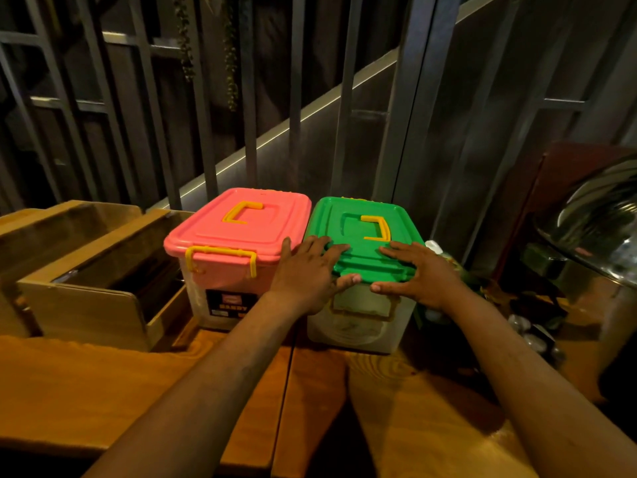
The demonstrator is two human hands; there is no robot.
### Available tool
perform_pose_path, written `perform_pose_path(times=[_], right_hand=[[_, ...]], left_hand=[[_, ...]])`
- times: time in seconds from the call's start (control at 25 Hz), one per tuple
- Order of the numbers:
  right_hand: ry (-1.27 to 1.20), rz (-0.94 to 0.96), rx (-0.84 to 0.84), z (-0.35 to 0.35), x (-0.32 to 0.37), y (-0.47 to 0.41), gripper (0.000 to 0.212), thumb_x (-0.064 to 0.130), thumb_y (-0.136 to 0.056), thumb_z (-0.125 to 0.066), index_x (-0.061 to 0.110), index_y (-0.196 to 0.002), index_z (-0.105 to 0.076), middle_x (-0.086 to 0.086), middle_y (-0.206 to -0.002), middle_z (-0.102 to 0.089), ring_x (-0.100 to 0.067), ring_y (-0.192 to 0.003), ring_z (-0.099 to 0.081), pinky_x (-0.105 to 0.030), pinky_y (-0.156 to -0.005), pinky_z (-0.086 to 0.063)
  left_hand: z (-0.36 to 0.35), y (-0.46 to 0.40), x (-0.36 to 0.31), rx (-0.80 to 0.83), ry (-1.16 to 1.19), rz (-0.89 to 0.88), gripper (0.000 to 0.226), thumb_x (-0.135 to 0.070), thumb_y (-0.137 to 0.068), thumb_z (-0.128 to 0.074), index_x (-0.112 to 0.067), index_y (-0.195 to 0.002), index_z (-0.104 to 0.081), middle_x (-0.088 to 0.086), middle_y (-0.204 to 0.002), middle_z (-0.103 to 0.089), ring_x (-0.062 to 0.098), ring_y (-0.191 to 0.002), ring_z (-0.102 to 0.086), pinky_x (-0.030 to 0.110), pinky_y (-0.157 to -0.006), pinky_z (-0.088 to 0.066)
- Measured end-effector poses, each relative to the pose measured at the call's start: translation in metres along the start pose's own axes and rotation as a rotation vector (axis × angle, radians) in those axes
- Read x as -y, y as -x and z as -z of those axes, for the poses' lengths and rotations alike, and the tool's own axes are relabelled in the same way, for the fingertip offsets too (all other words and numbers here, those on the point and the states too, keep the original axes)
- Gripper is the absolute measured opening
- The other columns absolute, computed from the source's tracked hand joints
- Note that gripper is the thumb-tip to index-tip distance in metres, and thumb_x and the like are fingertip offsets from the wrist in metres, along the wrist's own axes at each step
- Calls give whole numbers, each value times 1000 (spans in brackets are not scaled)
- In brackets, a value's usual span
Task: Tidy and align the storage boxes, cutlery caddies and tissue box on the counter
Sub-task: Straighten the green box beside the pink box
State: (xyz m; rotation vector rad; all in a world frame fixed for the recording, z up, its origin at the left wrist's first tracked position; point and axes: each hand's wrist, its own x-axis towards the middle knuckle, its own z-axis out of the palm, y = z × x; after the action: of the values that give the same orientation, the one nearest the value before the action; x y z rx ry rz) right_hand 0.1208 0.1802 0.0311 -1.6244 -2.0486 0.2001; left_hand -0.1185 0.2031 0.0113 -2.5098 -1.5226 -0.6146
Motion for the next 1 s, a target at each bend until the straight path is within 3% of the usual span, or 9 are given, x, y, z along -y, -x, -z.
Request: perform_pose_path(times=[0.28, 0.68, 1.0], right_hand=[[-27, 39, -30, -1, -2, 0, 105, 86, -41, -58, 37, -133, -54, 8, -146, -45, -16, -135, -37, -40, -116, -26], [-6, 59, -51, -7, -9, -3, 111, 98, -40, -47, 38, -134, -52, 6, -147, -45, -21, -135, -37, -48, -114, -29], [47, 8, -215, -20, -4, 15, 94, 91, -55, -46, 39, -133, -52, 0, -143, -46, -23, -133, -34, -46, -112, -31]], left_hand=[[-6, -2, 4, -77, -27, -15, 79, -80, -78, -14, -39, -142, -34, 0, -148, -39, 20, -139, -30, 57, -112, -16], [-6, 2, 1, -69, -40, 4, 82, -80, -78, -11, -35, -144, -34, 6, -147, -41, 22, -140, -30, 57, -113, -16], [-14, 14, -10, -218, -62, 16, 69, -70, -88, -23, -29, -138, -46, 10, -134, -51, 32, -130, -39, 55, -110, -20]])
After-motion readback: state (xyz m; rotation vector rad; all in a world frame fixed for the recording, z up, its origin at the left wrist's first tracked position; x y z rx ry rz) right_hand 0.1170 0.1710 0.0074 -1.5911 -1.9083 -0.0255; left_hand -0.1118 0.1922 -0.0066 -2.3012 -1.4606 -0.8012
